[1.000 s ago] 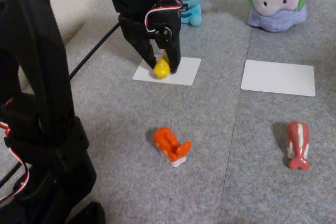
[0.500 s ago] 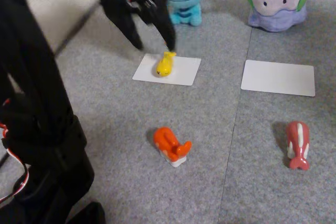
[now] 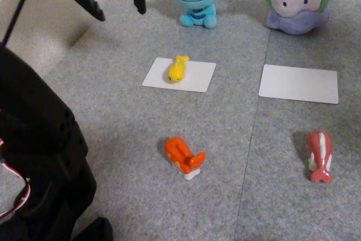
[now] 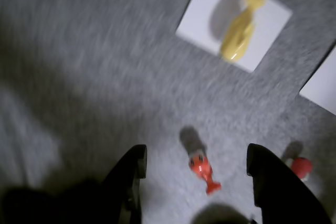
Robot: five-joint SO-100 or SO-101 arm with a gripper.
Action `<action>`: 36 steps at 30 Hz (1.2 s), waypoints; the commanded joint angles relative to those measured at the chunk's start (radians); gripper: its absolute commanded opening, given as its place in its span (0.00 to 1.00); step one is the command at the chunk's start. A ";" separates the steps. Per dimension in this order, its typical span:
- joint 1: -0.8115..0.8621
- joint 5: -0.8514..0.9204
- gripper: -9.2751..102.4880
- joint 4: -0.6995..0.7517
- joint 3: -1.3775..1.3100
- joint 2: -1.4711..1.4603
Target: Wooper wants to eat egg sudhi, and Goomy wants to eat shrimp sushi
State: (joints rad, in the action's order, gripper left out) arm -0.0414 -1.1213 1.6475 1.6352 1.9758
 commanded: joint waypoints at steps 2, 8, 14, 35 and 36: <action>0.049 0.103 0.29 0.054 -0.020 0.075; 0.158 0.298 0.29 0.052 0.169 0.150; 0.261 0.419 0.29 0.011 0.420 0.249; 0.591 0.721 0.29 -0.149 0.723 0.457; 0.591 0.721 0.29 -0.150 0.723 0.433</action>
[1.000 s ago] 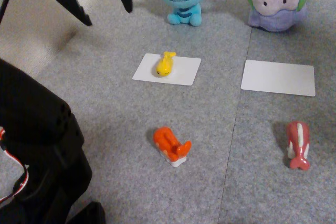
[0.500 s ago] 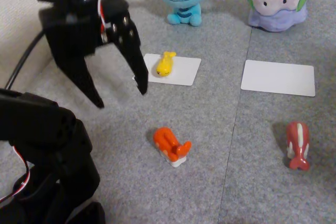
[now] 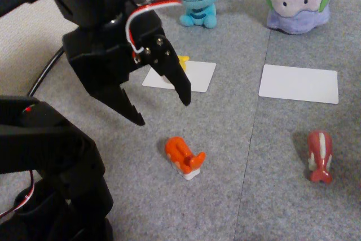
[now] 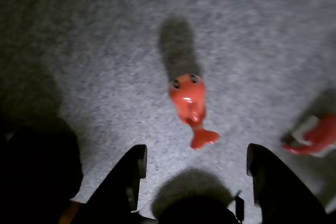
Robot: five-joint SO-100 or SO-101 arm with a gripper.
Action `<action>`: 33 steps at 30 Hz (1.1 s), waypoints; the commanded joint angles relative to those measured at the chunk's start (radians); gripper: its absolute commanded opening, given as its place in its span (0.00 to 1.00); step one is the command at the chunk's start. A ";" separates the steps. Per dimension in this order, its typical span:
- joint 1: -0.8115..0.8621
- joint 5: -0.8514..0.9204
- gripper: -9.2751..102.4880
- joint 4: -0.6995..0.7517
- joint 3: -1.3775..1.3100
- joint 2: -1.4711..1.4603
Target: Wooper wants to eat egg sudhi, and Goomy wants to eat shrimp sushi
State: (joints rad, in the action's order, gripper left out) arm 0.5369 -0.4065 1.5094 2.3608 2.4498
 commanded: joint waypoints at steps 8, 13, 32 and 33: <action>0.100 0.069 0.29 -0.163 -0.003 -0.233; 0.170 0.144 0.29 -0.216 -0.003 -0.367; 0.160 0.256 0.28 -0.330 -0.003 -0.620; 0.153 0.256 0.28 -0.330 -0.005 -0.621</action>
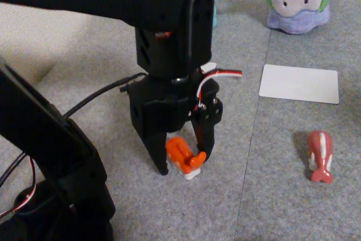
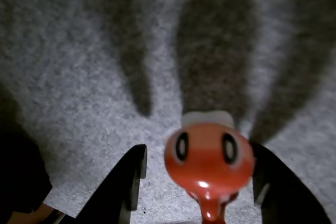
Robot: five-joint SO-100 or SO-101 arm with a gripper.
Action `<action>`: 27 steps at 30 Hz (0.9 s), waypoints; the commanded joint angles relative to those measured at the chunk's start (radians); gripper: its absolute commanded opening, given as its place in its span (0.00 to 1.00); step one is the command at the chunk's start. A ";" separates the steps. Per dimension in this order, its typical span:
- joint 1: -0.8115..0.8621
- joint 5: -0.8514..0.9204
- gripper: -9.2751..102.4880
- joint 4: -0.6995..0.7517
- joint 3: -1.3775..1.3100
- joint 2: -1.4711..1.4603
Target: Wooper wants to eat egg sudhi, and Goomy wants to eat shrimp sushi
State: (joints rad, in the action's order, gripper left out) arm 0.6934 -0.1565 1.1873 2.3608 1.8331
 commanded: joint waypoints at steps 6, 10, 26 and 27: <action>-0.058 -0.029 0.28 -0.017 -0.003 -0.006; -0.058 -0.034 0.23 -0.031 -0.003 -0.008; -0.043 -0.038 0.10 -0.043 -0.006 -0.003; -0.040 -0.052 0.10 -0.043 -0.015 -0.003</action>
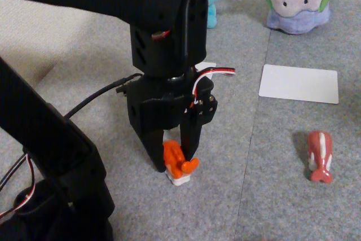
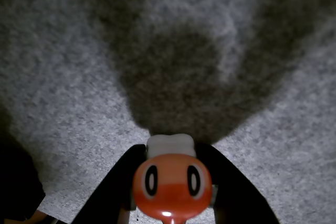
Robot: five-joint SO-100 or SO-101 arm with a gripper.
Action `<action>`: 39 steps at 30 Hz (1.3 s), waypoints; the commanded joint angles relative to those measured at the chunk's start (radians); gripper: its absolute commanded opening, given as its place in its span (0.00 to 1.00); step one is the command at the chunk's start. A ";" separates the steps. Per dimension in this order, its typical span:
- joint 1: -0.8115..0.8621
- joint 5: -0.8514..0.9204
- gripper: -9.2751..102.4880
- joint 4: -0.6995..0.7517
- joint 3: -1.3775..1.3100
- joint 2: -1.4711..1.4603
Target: Wooper wants to eat egg sudhi, and Goomy wants to eat shrimp sushi
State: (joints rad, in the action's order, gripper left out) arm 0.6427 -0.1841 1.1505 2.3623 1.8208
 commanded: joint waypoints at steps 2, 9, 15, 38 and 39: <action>0.011 -0.044 0.10 -0.008 -0.020 0.015; -0.040 -0.137 0.10 0.015 -0.020 0.183; -0.140 -0.322 0.11 0.011 -0.028 0.301; -0.006 -0.574 0.11 0.015 -0.850 -0.307; 0.000 -0.574 0.11 0.017 -0.894 -0.337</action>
State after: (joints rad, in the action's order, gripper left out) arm 0.6243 -0.7517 1.1612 1.5969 1.5340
